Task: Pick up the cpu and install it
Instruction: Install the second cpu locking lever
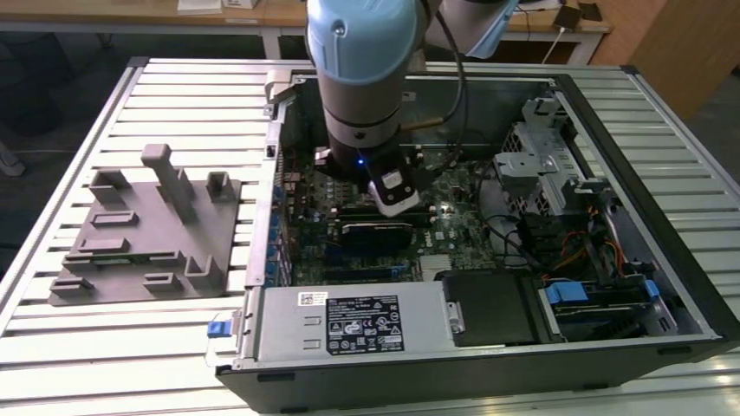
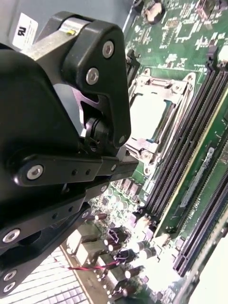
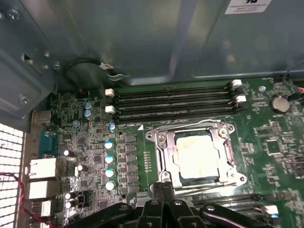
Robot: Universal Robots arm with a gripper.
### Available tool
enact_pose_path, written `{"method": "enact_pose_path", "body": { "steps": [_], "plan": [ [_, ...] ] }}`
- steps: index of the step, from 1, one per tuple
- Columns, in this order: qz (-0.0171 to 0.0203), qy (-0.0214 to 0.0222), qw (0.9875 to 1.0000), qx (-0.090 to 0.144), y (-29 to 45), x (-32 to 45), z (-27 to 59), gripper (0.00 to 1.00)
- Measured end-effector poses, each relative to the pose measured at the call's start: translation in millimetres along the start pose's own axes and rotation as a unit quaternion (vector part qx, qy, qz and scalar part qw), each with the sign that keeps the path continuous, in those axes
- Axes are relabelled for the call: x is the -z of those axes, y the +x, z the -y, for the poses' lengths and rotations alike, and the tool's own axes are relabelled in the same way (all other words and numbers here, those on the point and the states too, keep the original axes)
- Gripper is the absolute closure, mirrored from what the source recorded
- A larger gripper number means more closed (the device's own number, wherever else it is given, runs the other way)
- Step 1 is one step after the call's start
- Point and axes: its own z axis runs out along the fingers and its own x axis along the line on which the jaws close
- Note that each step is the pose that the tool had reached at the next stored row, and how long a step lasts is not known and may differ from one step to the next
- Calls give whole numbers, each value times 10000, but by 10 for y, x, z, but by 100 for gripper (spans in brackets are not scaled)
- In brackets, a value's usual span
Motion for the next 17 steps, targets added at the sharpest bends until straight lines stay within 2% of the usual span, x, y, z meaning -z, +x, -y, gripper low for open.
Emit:
{"method": "enact_pose_path", "body": {
  "steps": [2,5,7,10,17],
  "plan": [
    [14,51,10000,-20,-6,30,-12,89],
    [38,153,9999,-61,-16,43,-17,89],
    [52,192,9998,-88,-38,41,-19,89],
    [53,198,9997,-103,-100,37,-27,89],
    [14,210,9997,-116,-296,20,-61,89]
  ]
}}
